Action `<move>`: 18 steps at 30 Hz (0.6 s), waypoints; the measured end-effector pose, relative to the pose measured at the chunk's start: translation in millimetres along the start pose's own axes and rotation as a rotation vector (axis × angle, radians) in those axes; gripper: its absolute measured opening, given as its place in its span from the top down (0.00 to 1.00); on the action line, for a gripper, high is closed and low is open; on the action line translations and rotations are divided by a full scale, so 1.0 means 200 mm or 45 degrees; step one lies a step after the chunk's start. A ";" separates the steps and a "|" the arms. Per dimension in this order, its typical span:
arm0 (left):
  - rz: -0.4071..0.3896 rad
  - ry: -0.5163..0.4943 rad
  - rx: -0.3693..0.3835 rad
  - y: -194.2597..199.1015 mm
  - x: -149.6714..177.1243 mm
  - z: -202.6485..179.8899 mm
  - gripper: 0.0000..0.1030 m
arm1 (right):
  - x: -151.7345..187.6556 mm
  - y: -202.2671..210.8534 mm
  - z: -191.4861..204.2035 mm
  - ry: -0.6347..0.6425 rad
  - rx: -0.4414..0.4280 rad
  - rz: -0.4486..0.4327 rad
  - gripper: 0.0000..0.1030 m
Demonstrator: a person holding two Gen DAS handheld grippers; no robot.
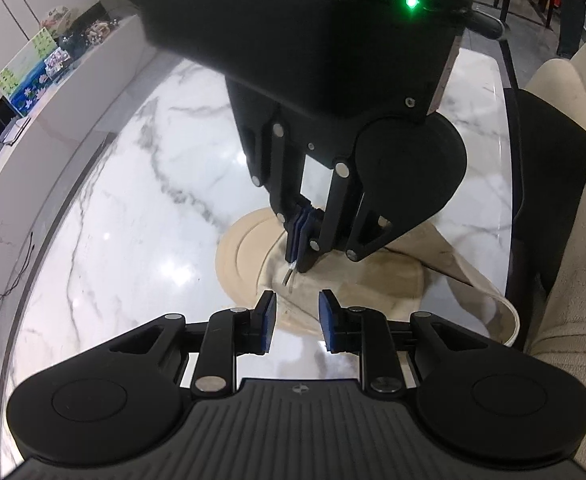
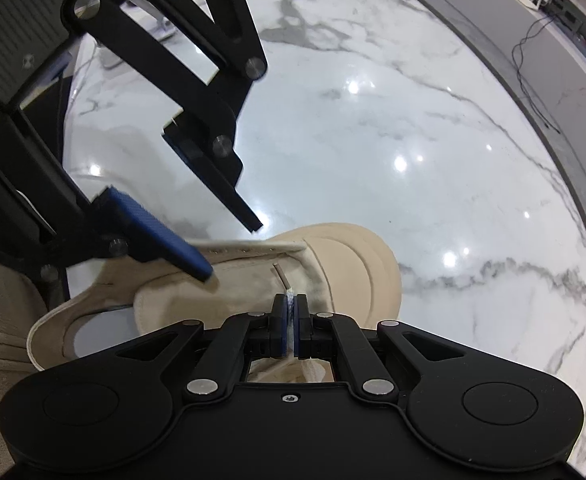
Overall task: Lace up shoes with both hands
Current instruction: 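Push the lace tip through the eyelet with the right gripper while the left gripper grasps it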
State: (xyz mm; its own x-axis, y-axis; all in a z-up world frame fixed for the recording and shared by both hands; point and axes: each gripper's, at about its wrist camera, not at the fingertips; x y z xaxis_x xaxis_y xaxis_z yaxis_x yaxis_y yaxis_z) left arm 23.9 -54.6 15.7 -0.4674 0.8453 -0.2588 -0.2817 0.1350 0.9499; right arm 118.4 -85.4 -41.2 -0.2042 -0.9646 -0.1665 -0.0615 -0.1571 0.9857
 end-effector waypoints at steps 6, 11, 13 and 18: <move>-0.008 0.011 0.002 0.01 0.02 0.00 0.79 | -0.03 -0.01 0.01 -0.006 0.007 0.011 0.99; -0.013 0.017 0.005 0.02 0.02 0.02 0.79 | -0.04 -0.01 0.01 -0.009 0.010 0.019 0.99; -0.014 0.023 0.007 0.02 0.02 0.03 0.79 | -0.05 -0.01 0.01 -0.006 0.015 0.023 0.99; -0.016 0.021 0.004 0.02 0.02 0.04 0.79 | -0.05 0.00 0.02 -0.003 0.025 0.029 0.99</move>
State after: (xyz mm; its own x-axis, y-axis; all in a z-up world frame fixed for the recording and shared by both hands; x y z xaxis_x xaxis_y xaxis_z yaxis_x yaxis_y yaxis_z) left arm 27.0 -47.2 19.7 -0.4773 0.8350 -0.2736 -0.2848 0.1475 0.9472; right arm 116.3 -74.0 -40.1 -0.2079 -0.9675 -0.1442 -0.0761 -0.1310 0.9885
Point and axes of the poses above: each gripper's, at about its wrist camera, not at the fingertips, and y roughly against the way its jaws point, z to its left, x to its underside, and after that the axes turned 9 degrees about z, right-handed
